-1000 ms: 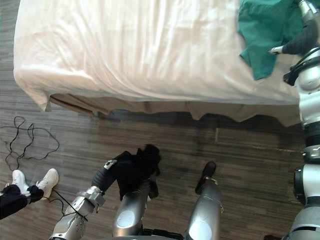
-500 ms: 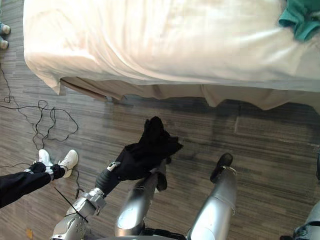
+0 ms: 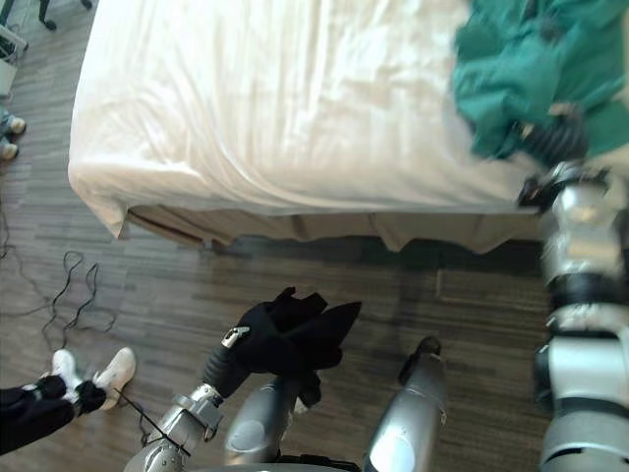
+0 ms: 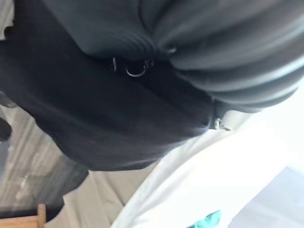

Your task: Tidy the bed and pick cloth on bed and put in laundry

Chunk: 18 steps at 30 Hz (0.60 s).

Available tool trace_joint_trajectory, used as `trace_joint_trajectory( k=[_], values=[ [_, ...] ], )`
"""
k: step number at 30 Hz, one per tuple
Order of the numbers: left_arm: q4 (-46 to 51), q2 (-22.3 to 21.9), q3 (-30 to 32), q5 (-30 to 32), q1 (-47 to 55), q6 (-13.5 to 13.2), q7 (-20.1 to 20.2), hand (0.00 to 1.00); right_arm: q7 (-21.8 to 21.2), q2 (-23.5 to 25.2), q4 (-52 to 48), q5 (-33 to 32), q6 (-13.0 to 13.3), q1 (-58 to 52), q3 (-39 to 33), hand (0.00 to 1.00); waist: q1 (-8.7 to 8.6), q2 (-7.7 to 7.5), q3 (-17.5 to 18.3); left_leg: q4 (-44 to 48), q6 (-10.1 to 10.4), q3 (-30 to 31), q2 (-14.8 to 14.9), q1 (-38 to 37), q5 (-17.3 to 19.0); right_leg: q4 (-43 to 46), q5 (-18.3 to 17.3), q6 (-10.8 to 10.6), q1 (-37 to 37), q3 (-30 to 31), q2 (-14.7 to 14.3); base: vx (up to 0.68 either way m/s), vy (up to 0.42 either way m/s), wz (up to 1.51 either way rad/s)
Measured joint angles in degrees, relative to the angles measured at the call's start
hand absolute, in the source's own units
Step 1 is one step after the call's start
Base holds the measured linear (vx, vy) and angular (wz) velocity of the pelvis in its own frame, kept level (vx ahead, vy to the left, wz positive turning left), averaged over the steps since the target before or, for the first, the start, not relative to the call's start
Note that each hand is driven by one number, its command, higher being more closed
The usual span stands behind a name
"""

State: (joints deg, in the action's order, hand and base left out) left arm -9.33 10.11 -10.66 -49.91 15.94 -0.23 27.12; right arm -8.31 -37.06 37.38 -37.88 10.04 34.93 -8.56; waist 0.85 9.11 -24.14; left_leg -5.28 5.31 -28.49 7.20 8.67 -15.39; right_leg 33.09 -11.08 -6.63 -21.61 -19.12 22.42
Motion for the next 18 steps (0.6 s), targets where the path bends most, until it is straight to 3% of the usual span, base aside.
trace_joint_trajectory(
  k=[1, 2, 3, 6, 8, 10, 12, 15, 16, 18],
  values=[
    [-1.4, -0.6, 1.15, -0.81, 0.15, -0.22, -0.1, 1.0, -2.26, 8.49, -3.73, -6.95, 1.25, -8.09, -3.07, 1.0, -0.17, -1.36, 0.91, 0.0, 0.0, -0.08, 0.69, -1.35, 0.0, -1.42, 0.15, -0.05, 1.9, -0.18, -1.06, 0.02, -0.115, -0.08],
    [-1.62, -0.69, 1.28, -0.87, 0.15, -0.24, -0.11, 1.0, -2.57, 9.33, -4.07, -7.86, 1.26, -9.04, -3.22, 1.0, -0.18, -1.49, 1.05, 0.0, 0.0, -0.09, 0.75, -1.48, 0.0, -1.55, 0.18, -0.07, 2.08, -0.18, -1.22, 0.01, -0.114, -0.13],
    [-3.91, -1.37, 2.26, -1.02, 0.17, -0.49, -0.29, 1.0, -5.06, 16.01, -5.83, -14.04, 1.27, -15.84, -4.03, 1.0, -0.33, -2.52, 2.41, -0.02, 0.0, -0.17, 1.02, -2.23, 0.01, -2.86, 0.3, -0.26, 3.45, -0.32, -2.1, 0.01, -0.064, -0.06],
    [-9.68, -3.26, 2.94, -0.84, 0.47, -2.78, -1.14, 1.0, -9.66, 26.97, -7.08, -18.16, 0.92, -28.69, -1.34, 1.0, -0.85, -3.03, 4.42, -0.03, 0.98, -1.53, 1.65, -4.98, 0.97, -7.74, 1.97, -1.21, 7.92, -0.6, -3.75, 0.04, -0.055, -0.15],
    [-12.19, -3.89, 4.24, -0.68, 0.49, -4.21, -1.16, 1.0, -11.49, 30.39, -7.02, -17.42, 0.86, -34.2, 3.97, 1.0, -1.77, -3.3, 5.97, -0.04, 0.92, -1.57, 1.93, -5.88, 1.06, -11.43, 3.54, -1.63, 10.5, -1.13, -4.7, 0.09, 0.006, -0.13],
    [-13.78, -4.06, 5.0, -0.62, 0.49, -5.84, -1.21, 1.0, -13.01, 31.49, -5.44, -15.01, 0.52, -37.59, 10.8, 1.0, -1.85, -3.61, 7.82, -0.04, 0.92, -1.75, 2.03, -6.94, 1.07, -15.19, 5.27, -1.95, 12.93, -1.22, -5.53, 0.08, 0.018, -0.11],
    [-15.83, -4.27, 5.41, -0.55, 0.52, -7.5, -2.39, 1.0, -15.92, 31.85, -0.15, -9.87, -1.42, -38.93, 18.2, 1.0, -1.67, -3.77, 10.38, -0.04, 0.91, -1.77, 2.05, -8.43, 1.07, -20.76, 7.62, -2.65, 16.95, -1.88, -6.5, 0.08, 0.039, -0.03],
    [-17.15, -4.45, 6.64, -0.17, 0.83, -9.13, -4.33, 1.0, -18.45, 31.96, 3.19, -2.65, -2.48, -39.7, 23.15, 1.0, -1.55, -3.7, 11.78, -0.04, 0.76, -1.71, 2.01, -9.5, 1.5, -24.82, 9.24, -2.85, 20.97, -3.98, -7.05, 0.03, 0.037, 0.2],
    [-17.14, -4.6, 6.88, 0.47, 1.43, -9.72, -5.3, 1.0, -18.74, 31.9, 3.21, -0.28, -2.73, -40.52, 24.31, 1.0, -1.58, -3.35, 12.49, -0.03, -0.21, -1.81, 2.13, -9.47, 2.54, -24.99, 9.27, -2.93, 21.68, -5.05, -7.28, 0.02, 0.075, 0.41],
    [-16.91, -5.73, 6.79, 1.33, 2.82, -9.97, -7.8, 1.0, -18.02, 29.39, 1.23, 5.29, -3.89, -42.12, 25.12, 1.0, -1.52, -1.59, 14.33, 2.29, -1.71, -3.34, 3.05, -7.23, 10.13, -21.73, 7.91, -2.57, 22.14, -8.38, -6.98, 0.01, 0.085, 0.99]
  ],
)
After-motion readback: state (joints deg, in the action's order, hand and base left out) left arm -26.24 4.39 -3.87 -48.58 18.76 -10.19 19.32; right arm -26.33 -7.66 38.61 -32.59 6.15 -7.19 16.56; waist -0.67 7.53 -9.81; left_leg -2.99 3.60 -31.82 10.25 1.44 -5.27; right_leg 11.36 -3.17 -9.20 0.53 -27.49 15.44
